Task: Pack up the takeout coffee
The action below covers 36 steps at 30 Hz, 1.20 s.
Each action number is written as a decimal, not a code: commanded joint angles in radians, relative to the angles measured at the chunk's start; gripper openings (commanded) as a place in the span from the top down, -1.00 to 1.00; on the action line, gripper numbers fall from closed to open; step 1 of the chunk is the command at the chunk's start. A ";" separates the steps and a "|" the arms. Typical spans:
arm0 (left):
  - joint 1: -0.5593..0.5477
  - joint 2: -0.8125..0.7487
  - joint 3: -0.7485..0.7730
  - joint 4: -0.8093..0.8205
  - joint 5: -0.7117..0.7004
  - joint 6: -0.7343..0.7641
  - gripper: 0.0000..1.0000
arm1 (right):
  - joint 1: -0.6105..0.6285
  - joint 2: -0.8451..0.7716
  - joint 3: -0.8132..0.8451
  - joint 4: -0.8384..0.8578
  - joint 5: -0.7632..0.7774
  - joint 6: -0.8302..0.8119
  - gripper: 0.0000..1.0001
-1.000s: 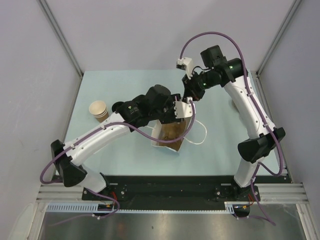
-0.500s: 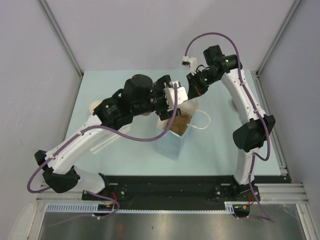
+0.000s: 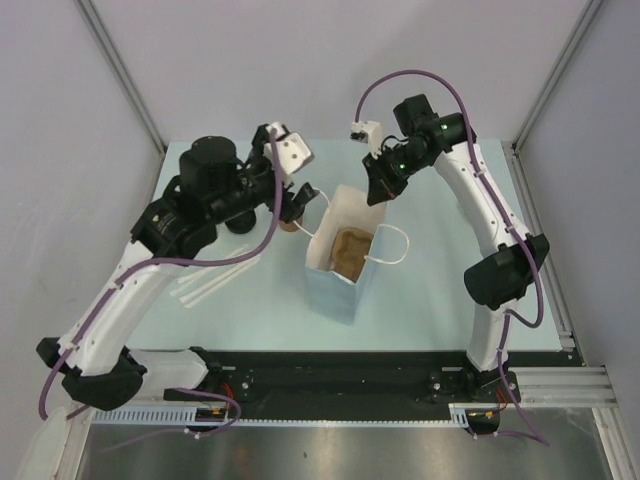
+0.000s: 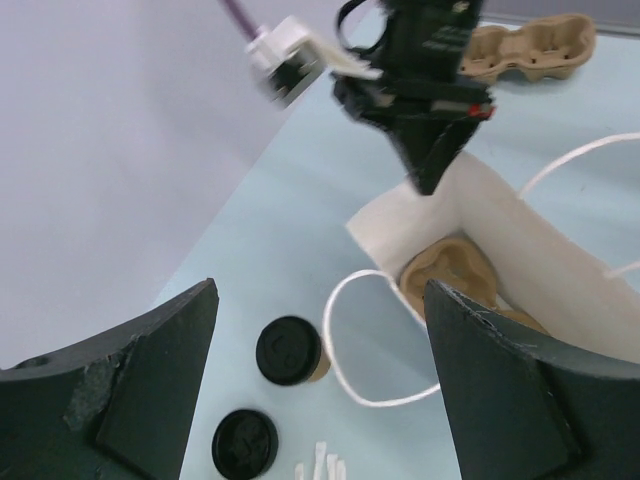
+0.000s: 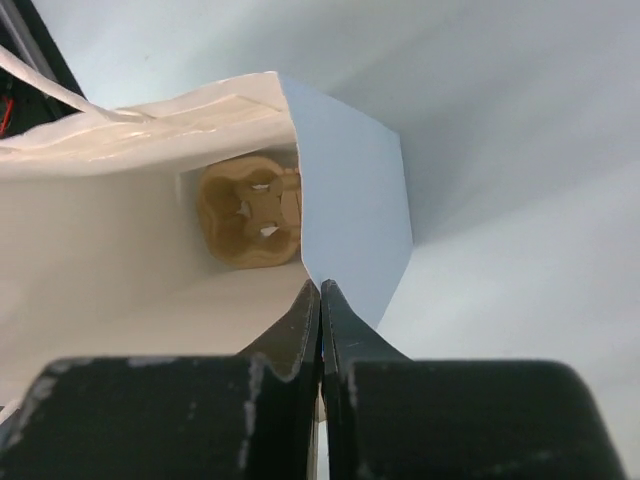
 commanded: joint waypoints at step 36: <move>0.555 0.092 -0.052 -0.339 0.146 -0.189 -0.99 | 0.002 -0.285 -0.242 -0.110 -0.030 0.075 1.00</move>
